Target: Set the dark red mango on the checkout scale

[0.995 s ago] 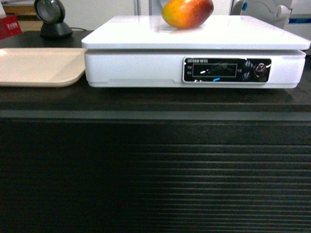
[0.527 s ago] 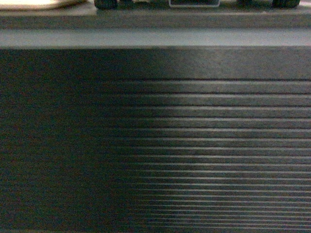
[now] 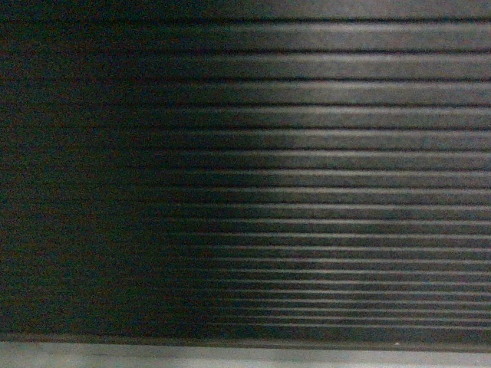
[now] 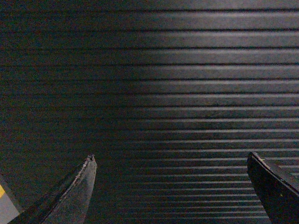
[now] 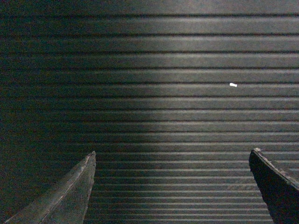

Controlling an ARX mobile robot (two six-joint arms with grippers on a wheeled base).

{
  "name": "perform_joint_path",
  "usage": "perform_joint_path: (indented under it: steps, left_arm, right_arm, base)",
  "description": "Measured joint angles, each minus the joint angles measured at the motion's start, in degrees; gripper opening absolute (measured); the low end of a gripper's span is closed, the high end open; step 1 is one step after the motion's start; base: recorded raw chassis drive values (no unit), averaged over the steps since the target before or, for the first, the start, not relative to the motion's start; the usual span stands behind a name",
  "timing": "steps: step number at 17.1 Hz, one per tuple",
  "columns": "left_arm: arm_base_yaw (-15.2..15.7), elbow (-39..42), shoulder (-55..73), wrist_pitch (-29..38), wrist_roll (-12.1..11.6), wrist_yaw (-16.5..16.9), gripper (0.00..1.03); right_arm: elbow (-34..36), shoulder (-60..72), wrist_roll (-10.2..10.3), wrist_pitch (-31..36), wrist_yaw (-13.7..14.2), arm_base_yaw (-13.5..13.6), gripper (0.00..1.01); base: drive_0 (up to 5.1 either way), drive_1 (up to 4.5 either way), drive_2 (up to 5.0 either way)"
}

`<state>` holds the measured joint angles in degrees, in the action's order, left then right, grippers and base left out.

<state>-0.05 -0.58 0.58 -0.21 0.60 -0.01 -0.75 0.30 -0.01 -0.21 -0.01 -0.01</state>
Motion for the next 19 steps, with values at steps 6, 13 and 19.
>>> perform_joint_path:
  steps: [6, 13, 19]
  left_arm:
    - [0.0, 0.0, 0.0, -0.2, 0.0, 0.0, 0.98]
    - [0.0, 0.0, 0.0, -0.1, 0.0, 0.0, 0.98]
    - [0.0, 0.0, 0.0, -0.1, 0.0, 0.0, 0.98]
  right_arm:
    - [0.0, 0.0, 0.0, -0.1, 0.0, 0.0, 0.98]
    - [0.0, 0.0, 0.0, -0.1, 0.0, 0.0, 0.98]
    - [0.0, 0.0, 0.0, -0.1, 0.0, 0.0, 0.98]
  base:
    - [0.0, 0.00, 0.0]
    - [0.0, 0.00, 0.0]
    - [0.0, 0.00, 0.0]
